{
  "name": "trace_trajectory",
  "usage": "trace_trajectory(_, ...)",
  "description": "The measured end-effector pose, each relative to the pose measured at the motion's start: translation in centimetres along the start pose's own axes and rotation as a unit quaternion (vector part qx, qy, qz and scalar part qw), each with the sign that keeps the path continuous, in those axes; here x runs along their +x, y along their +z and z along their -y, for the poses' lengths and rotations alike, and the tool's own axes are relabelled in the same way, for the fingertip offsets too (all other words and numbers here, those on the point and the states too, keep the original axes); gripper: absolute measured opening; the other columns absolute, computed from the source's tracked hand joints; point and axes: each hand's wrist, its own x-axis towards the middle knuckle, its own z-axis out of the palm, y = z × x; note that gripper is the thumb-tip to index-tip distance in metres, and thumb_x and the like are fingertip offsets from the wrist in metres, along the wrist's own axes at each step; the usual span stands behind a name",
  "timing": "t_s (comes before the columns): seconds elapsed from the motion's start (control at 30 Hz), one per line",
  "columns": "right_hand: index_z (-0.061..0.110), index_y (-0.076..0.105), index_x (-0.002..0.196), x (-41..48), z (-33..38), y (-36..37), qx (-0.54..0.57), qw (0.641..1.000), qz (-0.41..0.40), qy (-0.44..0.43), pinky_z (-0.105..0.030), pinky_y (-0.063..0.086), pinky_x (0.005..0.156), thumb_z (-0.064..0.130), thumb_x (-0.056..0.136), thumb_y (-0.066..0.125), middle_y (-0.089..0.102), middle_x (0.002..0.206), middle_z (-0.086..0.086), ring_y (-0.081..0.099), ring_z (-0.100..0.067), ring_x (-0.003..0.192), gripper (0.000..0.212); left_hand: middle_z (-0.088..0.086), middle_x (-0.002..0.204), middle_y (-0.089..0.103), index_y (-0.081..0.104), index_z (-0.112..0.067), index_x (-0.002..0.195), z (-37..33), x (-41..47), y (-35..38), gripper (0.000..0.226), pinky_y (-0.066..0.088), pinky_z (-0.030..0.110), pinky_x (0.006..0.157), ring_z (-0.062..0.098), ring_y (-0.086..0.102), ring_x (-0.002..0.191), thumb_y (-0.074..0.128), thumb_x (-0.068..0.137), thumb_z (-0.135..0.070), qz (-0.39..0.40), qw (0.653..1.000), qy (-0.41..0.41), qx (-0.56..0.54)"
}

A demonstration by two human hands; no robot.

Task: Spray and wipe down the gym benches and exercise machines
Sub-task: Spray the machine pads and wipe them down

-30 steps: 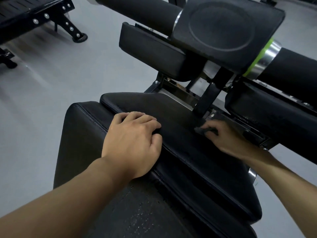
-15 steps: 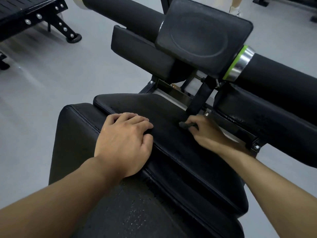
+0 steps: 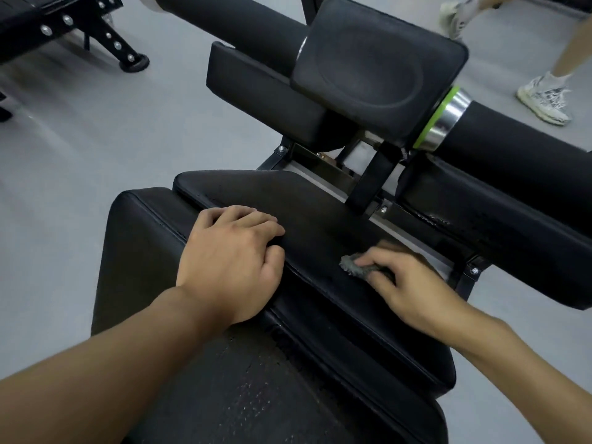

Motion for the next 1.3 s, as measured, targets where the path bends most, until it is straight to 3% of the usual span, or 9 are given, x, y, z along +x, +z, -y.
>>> trace_trajectory(0.2,0.023,0.067,0.107,4.6,1.6,1.2,-0.017,0.999,-0.007,0.034,-0.029,0.04,0.081,0.013,0.097,0.054,0.058,0.104,0.002,0.056,-0.019,0.098,0.019,-0.019,0.135,0.061,0.068,-0.035,0.122,0.0,0.0,0.0,0.063,0.022,0.033,0.11,0.008,0.044,0.134,0.016,0.088,-0.043,0.002,1.0,0.003,0.006)
trace_trajectory(0.27,0.026,0.066,0.107,1.7,1.8,0.6,-0.008,1.0,-0.005,0.006,-0.031,0.044,0.085,0.014,0.096,0.056,0.059,0.103,0.006,0.057,-0.014,0.095,0.019,-0.019,0.134,0.061,0.069,-0.035,0.121,-0.1,0.0,0.0,0.064,0.023,0.033,0.11,0.008,0.045,0.133,0.016,0.088,-0.043,0.002,1.0,0.002,0.004)
trace_trajectory(0.37,0.026,0.068,0.1,-1.9,2.0,-0.3,0.016,0.999,0.007,-0.048,-0.037,0.049,0.077,0.009,0.093,0.061,0.058,0.093,0.009,0.058,-0.01,0.086,0.019,-0.02,0.132,0.062,0.07,-0.035,0.12,0.0,0.0,0.1,0.064,0.023,0.032,0.109,0.008,0.046,0.132,0.016,0.087,-0.043,0.0,1.0,0.002,0.007)
trace_trajectory(0.53,0.03,0.066,0.103,3.0,3.3,1.7,0.0,1.0,-0.02,0.005,-0.032,0.044,0.076,0.015,0.096,0.054,0.056,0.097,0.007,0.057,-0.017,0.09,0.02,-0.02,0.132,0.062,0.069,-0.035,0.12,0.0,0.1,0.1,0.063,0.024,0.032,0.109,0.007,0.045,0.132,0.016,0.087,-0.042,-0.003,1.0,0.002,0.009)
trace_trajectory(0.7,0.03,0.066,0.102,-3.2,2.9,-0.2,0.013,0.998,0.011,-0.058,-0.042,0.051,0.075,0.012,0.093,0.058,0.054,0.095,0.013,0.059,-0.013,0.087,0.022,-0.02,0.131,0.063,0.07,-0.035,0.119,0.0,0.2,0.2,0.064,0.023,0.032,0.108,0.008,0.046,0.13,0.016,0.087,-0.043,-0.006,1.0,0.004,0.007)
trace_trajectory(0.8,0.034,0.066,0.102,-0.5,3.9,0.6,-0.005,0.997,-0.011,-0.073,-0.045,0.052,0.076,0.012,0.093,0.056,0.055,0.095,0.011,0.059,-0.015,0.088,0.026,-0.019,0.131,0.063,0.07,-0.035,0.119,0.1,0.1,0.3,0.062,0.024,0.032,0.108,0.007,0.046,0.13,0.016,0.087,-0.042,-0.009,1.0,0.005,0.006)
trace_trajectory(0.9,0.032,0.065,0.105,1.2,5.3,1.7,-0.01,0.998,-0.022,-0.054,-0.045,0.051,0.075,0.012,0.094,0.053,0.05,0.096,0.011,0.056,-0.016,0.085,0.025,-0.019,0.132,0.062,0.069,-0.035,0.119,0.1,0.0,0.2,0.062,0.025,0.033,0.108,0.007,0.046,0.13,0.016,0.087,-0.042,-0.009,1.0,0.007,0.013)
trace_trajectory(1.07,0.039,0.06,0.108,-5.7,3.8,-0.3,-0.011,0.998,0.014,-0.052,-0.044,0.052,0.073,0.017,0.095,0.053,0.049,0.1,0.016,0.057,-0.012,0.086,0.026,-0.019,0.134,0.06,0.068,-0.035,0.122,-0.1,0.2,0.1,0.066,0.025,0.035,0.109,0.009,0.045,0.132,0.012,0.087,-0.042,0.004,1.0,0.007,0.019)
trace_trajectory(1.3,0.03,0.065,0.109,-1.9,3.6,0.5,-0.04,0.999,-0.026,0.001,-0.044,0.051,0.077,0.015,0.096,0.053,0.049,0.097,0.011,0.056,-0.019,0.091,0.024,-0.014,0.126,0.065,0.071,-0.031,0.116,-2.5,-0.4,-0.9,0.072,0.034,0.04,0.107,0.015,0.055,0.125,0.011,0.078,-0.044,0.056,0.995,0.08,0.007)
